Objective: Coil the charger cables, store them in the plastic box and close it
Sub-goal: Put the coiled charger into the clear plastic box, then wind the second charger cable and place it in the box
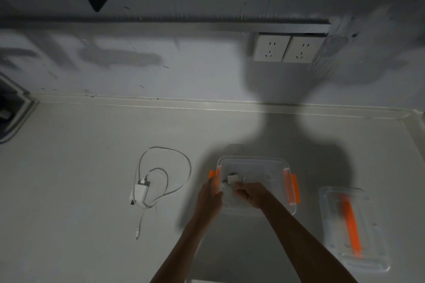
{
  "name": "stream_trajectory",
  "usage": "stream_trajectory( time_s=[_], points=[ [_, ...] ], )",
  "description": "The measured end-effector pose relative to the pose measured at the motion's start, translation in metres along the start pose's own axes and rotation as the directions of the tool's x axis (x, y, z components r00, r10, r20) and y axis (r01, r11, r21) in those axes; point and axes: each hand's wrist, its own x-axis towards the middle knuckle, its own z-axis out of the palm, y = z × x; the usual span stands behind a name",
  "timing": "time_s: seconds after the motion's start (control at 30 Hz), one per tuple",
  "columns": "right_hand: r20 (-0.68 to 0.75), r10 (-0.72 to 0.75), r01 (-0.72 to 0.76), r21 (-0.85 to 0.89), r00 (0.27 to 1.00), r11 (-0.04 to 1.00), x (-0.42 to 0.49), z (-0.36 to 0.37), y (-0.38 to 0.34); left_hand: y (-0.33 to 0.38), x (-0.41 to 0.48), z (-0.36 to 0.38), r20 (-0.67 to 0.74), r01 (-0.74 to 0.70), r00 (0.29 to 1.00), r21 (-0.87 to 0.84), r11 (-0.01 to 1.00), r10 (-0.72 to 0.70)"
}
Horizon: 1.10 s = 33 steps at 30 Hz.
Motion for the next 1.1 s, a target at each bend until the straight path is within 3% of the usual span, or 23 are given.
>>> stream_trajectory(
  time_s=[0.07,0.13,0.2,0.23,0.27,0.3,0.4,0.47,0.57,0.63,0.73,0.8,0.9,1.0,1.03,1.1],
  points=[
    [-0.024,0.028,-0.031,-0.157,0.999,0.987,-0.016,-0.005,-0.012,-0.006,-0.004,-0.009,-0.035,0.032,0.999,-0.028,0.999,-0.033],
    [-0.148,-0.177,0.083,-0.492,0.973,0.867,-0.040,-0.004,-0.022,-0.020,-0.010,-0.033,-0.144,0.124,0.982,-0.008,0.992,-0.124],
    [-0.309,-0.475,0.205,-0.620,0.824,0.758,-0.074,0.014,-0.029,-0.039,-0.016,-0.062,-0.263,0.169,0.950,-0.008,0.985,-0.166],
    [-0.380,-0.613,0.265,-0.657,0.693,0.706,-0.090,0.029,-0.034,-0.051,-0.018,-0.077,-0.324,0.191,0.929,0.002,0.982,-0.180],
    [-0.369,-0.712,0.320,-0.705,0.597,0.634,-0.102,0.049,-0.035,-0.070,-0.019,-0.093,-0.371,0.223,0.906,0.010,0.975,-0.203],
    [-0.325,-0.768,0.353,-0.744,0.552,0.568,-0.113,0.071,-0.034,-0.089,-0.019,-0.107,-0.404,0.244,0.889,0.021,0.970,-0.214],
    [-0.143,-0.805,0.402,-0.808,0.576,0.431,-0.123,0.151,-0.023,-0.149,-0.009,-0.150,-0.414,0.278,0.887,0.122,0.953,-0.206],
    [-0.024,-0.737,0.394,-0.833,0.675,0.388,-0.107,0.191,-0.008,-0.176,0.004,-0.156,-0.318,0.331,0.915,0.238,0.913,-0.249],
    [0.071,-0.522,0.335,-0.838,0.850,0.431,-0.074,0.240,0.024,-0.206,0.019,-0.153,-0.137,0.290,0.957,0.417,0.861,-0.256],
    [0.057,-0.427,0.284,-0.824,0.903,0.491,-0.061,0.263,0.044,-0.223,0.029,-0.150,-0.080,0.215,0.976,0.509,0.834,-0.203],
    [0.007,-0.451,0.296,-0.764,0.893,0.574,-0.059,0.282,0.067,-0.231,0.039,-0.151,-0.069,0.138,0.990,0.560,0.817,-0.119],
    [-0.008,-0.490,0.321,-0.746,0.872,0.583,-0.062,0.287,0.072,-0.219,0.038,-0.164,0.023,0.104,0.990,0.534,0.839,-0.137],
    [0.074,-0.553,0.415,-0.745,0.830,0.522,-0.069,0.286,0.064,-0.189,0.032,-0.196,0.099,0.192,0.971,0.215,0.958,-0.217],
    [0.250,-0.634,0.546,-0.771,0.732,0.327,-0.082,0.279,0.039,-0.165,0.017,-0.218,0.139,0.106,0.985,-0.036,0.994,-0.100],
    [0.278,-0.647,0.580,-0.753,0.710,0.312,-0.088,0.276,0.027,-0.154,0.009,-0.228,0.134,0.067,0.990,-0.122,0.990,-0.050],
    [0.290,-0.655,0.643,-0.656,0.698,0.395,-0.112,0.271,-0.005,-0.131,-0.003,-0.251,0.108,-0.015,0.994,-0.205,0.979,0.037]
  ],
)
